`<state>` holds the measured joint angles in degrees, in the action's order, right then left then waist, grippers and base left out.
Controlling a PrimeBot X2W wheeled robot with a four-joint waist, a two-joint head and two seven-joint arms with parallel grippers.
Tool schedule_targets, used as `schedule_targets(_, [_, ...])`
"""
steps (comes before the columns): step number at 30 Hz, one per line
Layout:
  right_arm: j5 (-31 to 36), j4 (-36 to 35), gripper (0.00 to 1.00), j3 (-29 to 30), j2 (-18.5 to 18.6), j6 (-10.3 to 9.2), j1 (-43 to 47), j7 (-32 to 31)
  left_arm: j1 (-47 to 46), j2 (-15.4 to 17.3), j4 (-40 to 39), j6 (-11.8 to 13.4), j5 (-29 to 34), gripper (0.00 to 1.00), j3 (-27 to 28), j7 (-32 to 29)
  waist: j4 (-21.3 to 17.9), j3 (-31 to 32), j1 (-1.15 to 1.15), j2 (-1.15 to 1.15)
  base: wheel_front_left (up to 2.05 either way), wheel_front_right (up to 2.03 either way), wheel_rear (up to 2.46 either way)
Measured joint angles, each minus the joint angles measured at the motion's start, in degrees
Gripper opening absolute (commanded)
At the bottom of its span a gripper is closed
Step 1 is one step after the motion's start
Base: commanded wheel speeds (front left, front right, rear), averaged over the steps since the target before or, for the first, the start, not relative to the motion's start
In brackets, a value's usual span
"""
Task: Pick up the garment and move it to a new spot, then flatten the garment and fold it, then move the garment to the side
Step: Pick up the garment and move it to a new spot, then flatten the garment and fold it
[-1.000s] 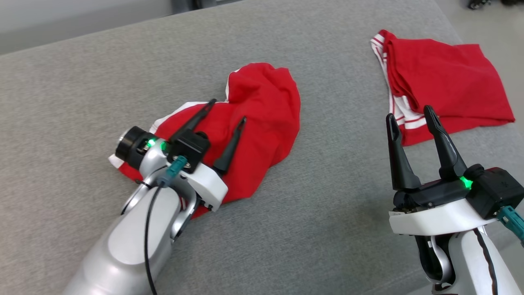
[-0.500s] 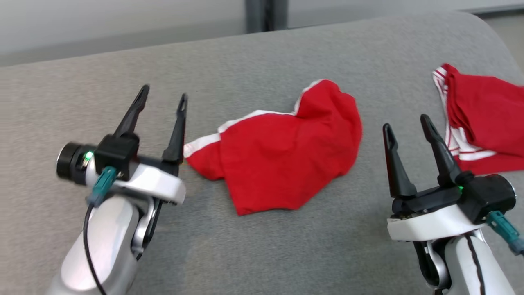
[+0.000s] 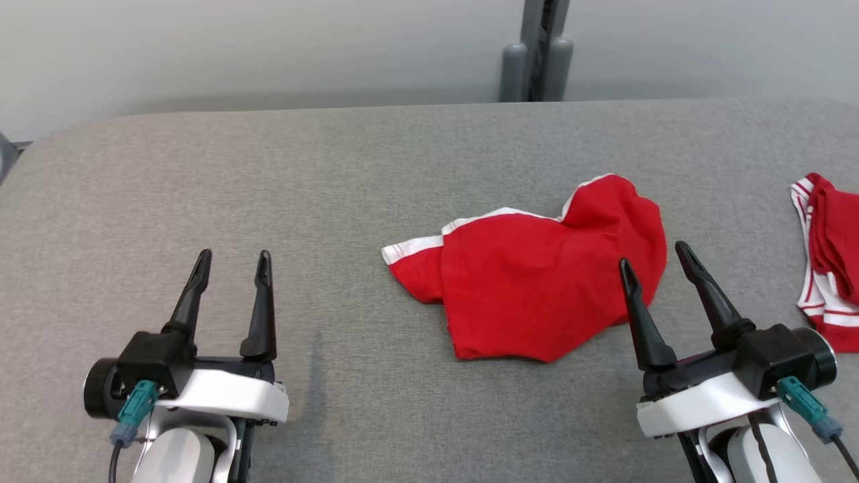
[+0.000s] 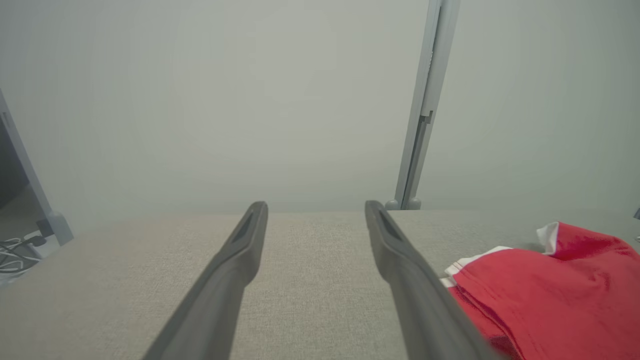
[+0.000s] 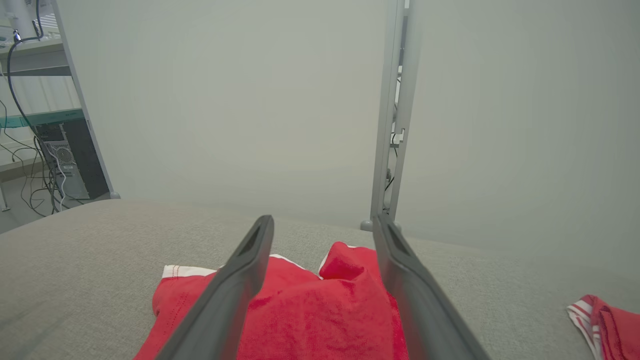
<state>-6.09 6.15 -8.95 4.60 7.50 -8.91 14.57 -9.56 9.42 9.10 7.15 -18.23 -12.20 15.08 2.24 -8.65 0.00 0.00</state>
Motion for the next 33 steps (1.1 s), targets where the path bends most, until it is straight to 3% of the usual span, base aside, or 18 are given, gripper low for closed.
schedule_targets(13, [0.03,-0.13,1.00,-2.69,2.21,-0.01,1.26,-1.02,1.32,-3.52,-0.66,-3.41,3.77,1.00,4.10,0.00,1.93,0.70,0.00,0.00,0.00,0.00,0.00])
schedule_targets(21, [0.29,2.75,1.00,-20.19,9.14,0.00,-1.21,-3.21,1.29,-5.19,1.05,-5.57,5.15,1.00,4.86,0.00,2.72,-0.61,0.00,0.00,0.00,0.00,0.00])
schedule_targets(25, [-0.70,6.30,1.00,-25.84,9.96,0.00,-3.62,-3.44,0.75,-5.82,2.05,-6.22,5.57,1.00,4.71,0.00,3.86,-1.20,0.00,0.00,0.00,0.00,0.00])
schedule_targets(33, [0.34,14.33,1.00,-30.49,10.84,0.00,-8.85,-3.54,-0.16,-6.38,3.67,-6.94,5.92,1.00,4.71,0.00,6.87,-2.34,0.00,0.00,0.00,0.00,0.00])
